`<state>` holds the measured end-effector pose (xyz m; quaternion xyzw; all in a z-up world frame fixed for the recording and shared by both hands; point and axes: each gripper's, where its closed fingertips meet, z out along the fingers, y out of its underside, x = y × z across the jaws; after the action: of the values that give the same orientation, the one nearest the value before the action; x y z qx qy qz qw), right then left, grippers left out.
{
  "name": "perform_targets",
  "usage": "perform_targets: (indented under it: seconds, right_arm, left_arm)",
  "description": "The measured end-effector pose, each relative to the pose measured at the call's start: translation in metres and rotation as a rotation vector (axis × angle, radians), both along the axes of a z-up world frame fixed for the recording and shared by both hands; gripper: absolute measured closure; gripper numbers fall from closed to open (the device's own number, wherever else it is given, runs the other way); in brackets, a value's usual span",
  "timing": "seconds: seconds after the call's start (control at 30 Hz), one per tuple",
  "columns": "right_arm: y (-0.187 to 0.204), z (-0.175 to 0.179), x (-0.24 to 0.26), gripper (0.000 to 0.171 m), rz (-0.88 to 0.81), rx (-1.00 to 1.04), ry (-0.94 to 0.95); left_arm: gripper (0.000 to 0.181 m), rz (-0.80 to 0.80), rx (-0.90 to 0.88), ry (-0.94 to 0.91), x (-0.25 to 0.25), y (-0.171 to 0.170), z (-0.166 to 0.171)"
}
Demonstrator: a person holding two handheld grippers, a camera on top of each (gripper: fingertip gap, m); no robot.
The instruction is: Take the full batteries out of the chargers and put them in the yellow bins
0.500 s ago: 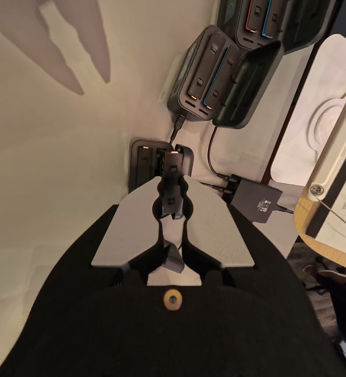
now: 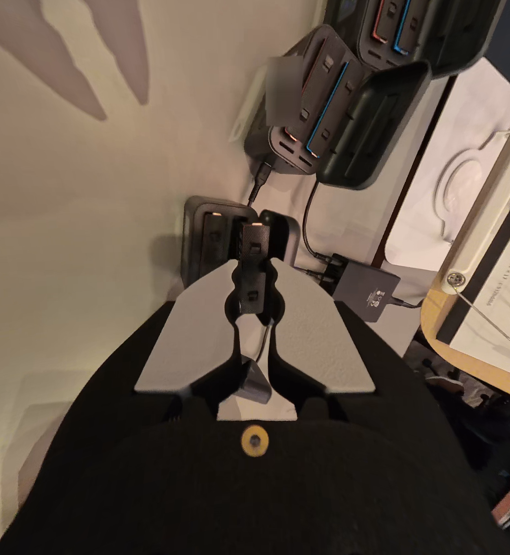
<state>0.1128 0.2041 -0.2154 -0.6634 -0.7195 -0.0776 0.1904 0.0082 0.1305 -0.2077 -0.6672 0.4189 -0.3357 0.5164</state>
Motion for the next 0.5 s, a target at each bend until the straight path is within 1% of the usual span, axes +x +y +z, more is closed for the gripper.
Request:
perform_targets:
  seconds: [0.23,0.37,0.5]
  right_arm:
    - [0.0099,0.0002,0.0019,0.157,-0.062,-0.098,0.055]
    - [0.0096,-0.0002,0.0009,0.157,-0.09,-0.221,0.096]
    - [0.0032,-0.0014,-0.0001,0.157,-0.084,-0.279,0.1]
  left_arm:
    - [0.16,-0.023,-0.006,0.013,0.0036,-0.0037,-0.0043]
    - [0.161,-0.03,0.0,0.018,0.0043,-0.005,-0.0047]
    - [0.161,-0.034,-0.004,0.019,0.0044,-0.0051,-0.0057]
